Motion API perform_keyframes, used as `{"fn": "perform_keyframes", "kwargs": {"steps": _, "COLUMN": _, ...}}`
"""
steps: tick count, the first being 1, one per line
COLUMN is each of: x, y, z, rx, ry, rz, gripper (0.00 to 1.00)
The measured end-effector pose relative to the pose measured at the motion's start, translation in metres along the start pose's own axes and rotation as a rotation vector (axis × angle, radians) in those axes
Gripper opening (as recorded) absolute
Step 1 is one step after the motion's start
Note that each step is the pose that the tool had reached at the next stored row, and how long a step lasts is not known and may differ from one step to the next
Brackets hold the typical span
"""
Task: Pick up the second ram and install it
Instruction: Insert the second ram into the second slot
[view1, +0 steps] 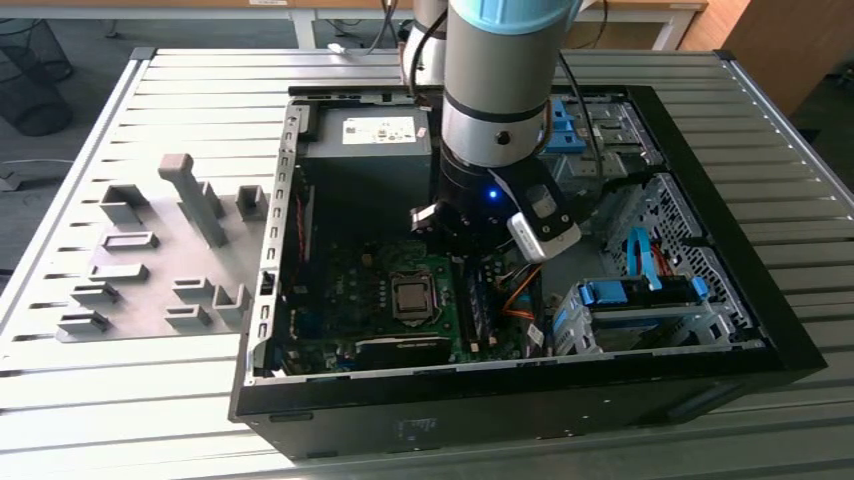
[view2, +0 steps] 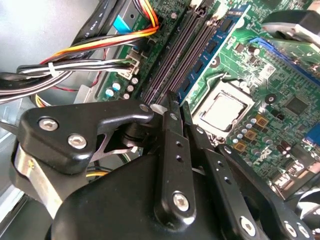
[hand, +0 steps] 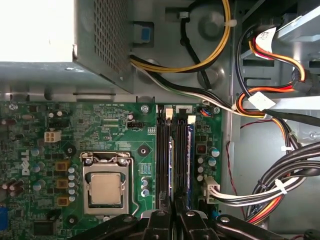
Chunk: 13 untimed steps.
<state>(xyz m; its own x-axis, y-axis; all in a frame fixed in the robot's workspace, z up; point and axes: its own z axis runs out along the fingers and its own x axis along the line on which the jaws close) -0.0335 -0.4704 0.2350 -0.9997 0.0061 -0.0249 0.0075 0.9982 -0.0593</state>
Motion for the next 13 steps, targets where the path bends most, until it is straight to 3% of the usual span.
{"fn": "perform_keyframes", "kwargs": {"steps": 3, "x": 0.0000, "y": 0.0000, "z": 0.0001, "rx": 0.0000, "ry": 0.0000, "rz": 0.000, "gripper": 0.14}}
{"fn": "perform_keyframes", "kwargs": {"steps": 6, "x": 0.0001, "y": 0.0002, "z": 0.0020, "rx": -0.0061, "ry": -0.0001, "rz": -0.001, "gripper": 0.14}}
{"fn": "perform_keyframes", "kwargs": {"steps": 13, "x": 0.0003, "y": 0.0007, "z": 0.0103, "rx": -0.0107, "ry": -0.0004, "rz": -0.009, "gripper": 0.14}}
